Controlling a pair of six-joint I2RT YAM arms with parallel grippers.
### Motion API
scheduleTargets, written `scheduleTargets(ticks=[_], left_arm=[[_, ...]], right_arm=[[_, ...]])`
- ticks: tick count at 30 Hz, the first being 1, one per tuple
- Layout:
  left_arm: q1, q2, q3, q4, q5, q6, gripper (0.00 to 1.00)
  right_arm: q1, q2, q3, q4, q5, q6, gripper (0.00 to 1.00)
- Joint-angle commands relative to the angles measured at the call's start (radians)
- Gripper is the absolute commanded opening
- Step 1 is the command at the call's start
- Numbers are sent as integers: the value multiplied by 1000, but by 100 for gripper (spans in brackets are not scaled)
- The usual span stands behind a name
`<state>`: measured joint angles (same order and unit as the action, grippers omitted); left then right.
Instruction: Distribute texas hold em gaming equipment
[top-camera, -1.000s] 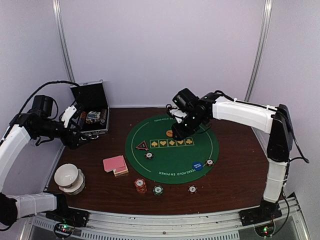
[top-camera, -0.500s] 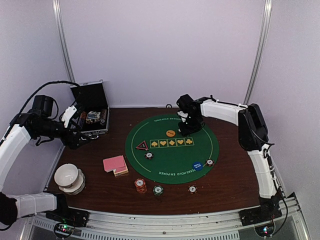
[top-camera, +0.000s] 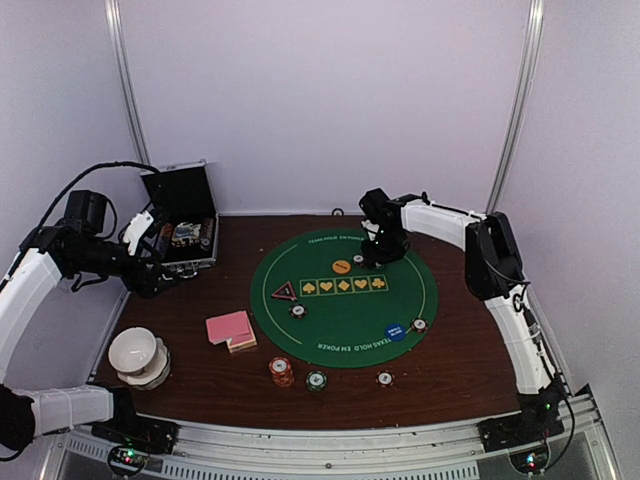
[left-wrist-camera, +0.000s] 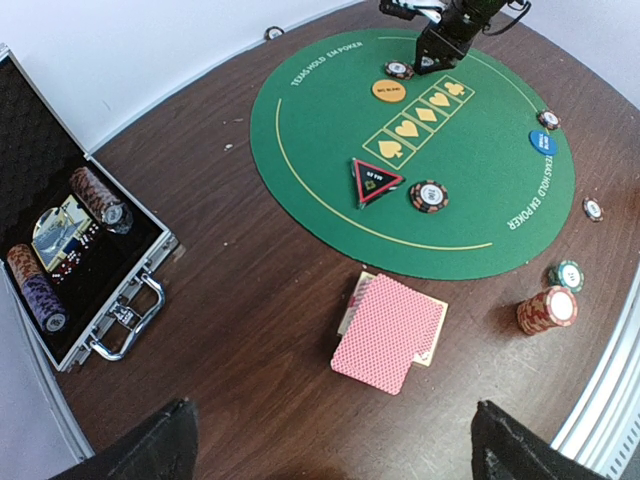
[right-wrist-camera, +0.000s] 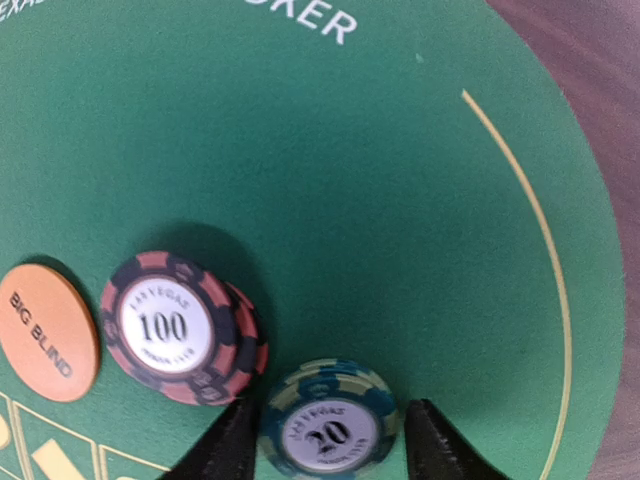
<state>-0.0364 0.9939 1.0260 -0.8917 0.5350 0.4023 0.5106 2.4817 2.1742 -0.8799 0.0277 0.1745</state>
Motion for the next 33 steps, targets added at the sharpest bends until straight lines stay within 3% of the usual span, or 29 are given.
scheduleTargets(ticks=[1,4,11,19,26,33], left_arm=[[-2,-6,21,8,-3,13,98],[-3,-7,20,-1,-3,16,98],[-3,37,72,-26,-26,-30,97],[-3,116,150,-130,-143,10,98],[-3,124,171,-157,-158,24,98],[-2,113,195,-220,-106,60,98]], right_arm=[[0,-2,29,-32,13,14,61],[3,-48,11,-26,27,9,69],[85,-314,-242,80,54,-11,70],[421,-580,-607,177,64,2,71],[679,-609,-775,265,3,96,74],[739,-548,-783,295,6,132,78]])
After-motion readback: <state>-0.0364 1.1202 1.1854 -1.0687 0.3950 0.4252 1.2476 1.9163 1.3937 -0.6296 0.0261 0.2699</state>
